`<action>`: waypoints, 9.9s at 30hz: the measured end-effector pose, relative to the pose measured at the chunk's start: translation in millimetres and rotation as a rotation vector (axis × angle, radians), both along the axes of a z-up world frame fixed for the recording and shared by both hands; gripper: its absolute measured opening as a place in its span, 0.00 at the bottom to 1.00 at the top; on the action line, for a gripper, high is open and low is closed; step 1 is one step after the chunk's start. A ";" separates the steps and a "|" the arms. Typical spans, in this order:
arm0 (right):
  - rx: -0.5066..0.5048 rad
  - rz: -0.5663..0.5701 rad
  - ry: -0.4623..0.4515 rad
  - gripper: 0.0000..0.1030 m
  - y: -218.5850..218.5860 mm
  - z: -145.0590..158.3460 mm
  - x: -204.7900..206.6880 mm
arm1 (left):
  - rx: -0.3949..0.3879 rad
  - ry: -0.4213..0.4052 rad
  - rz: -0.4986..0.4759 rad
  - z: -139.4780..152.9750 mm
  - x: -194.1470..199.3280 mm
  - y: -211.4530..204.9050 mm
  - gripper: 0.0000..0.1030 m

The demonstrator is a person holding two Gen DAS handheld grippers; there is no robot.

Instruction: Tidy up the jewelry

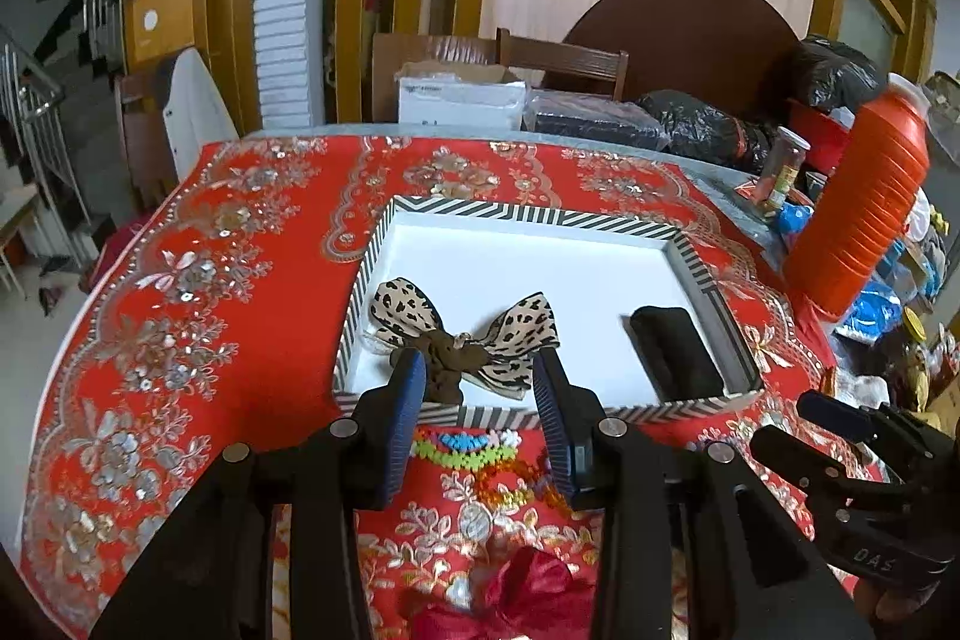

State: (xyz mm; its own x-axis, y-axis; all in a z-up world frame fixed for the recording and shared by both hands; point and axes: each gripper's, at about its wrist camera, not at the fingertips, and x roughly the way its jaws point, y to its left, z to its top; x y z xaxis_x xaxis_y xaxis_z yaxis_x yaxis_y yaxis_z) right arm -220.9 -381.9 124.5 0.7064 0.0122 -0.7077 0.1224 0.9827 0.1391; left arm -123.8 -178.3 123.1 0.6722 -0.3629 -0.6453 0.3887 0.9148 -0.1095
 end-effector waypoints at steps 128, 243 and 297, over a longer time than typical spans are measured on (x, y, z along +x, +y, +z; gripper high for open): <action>0.007 0.144 0.145 0.35 13.1 -43.7 17.8 | 0.121 0.226 -0.323 -93.1 -56.8 7.8 0.32; -0.023 -0.033 0.037 0.60 -4.7 6.7 -10.5 | 0.080 0.049 -0.006 -25.9 -7.5 -9.6 0.24; 0.005 -0.013 0.160 0.07 -64.6 -78.1 4.4 | -0.034 0.291 -0.068 -108.0 65.7 35.0 0.18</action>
